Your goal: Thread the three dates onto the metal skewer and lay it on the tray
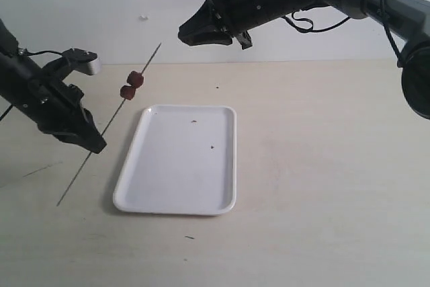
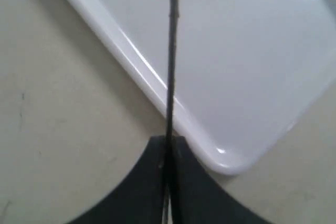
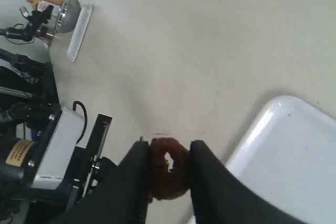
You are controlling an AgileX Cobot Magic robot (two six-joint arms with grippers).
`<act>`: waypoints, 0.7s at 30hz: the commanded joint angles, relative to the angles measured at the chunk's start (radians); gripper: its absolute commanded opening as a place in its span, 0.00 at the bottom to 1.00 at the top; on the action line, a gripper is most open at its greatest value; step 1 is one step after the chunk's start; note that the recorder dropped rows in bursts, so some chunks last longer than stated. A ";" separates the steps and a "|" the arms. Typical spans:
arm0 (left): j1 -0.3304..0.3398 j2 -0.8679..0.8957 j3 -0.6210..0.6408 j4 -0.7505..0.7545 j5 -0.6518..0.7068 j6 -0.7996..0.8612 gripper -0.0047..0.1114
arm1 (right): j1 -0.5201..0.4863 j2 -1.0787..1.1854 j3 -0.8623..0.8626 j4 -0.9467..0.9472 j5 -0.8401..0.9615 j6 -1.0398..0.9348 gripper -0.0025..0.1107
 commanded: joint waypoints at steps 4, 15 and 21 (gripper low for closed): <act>-0.046 -0.005 -0.008 -0.016 -0.102 0.011 0.04 | -0.002 0.014 0.000 0.108 0.003 -0.023 0.24; -0.048 -0.001 -0.008 -0.018 -0.119 0.011 0.04 | -0.002 0.014 0.000 0.161 0.003 -0.020 0.24; -0.048 -0.001 -0.008 -0.022 -0.125 0.011 0.04 | -0.002 0.014 0.000 0.157 0.003 -0.022 0.24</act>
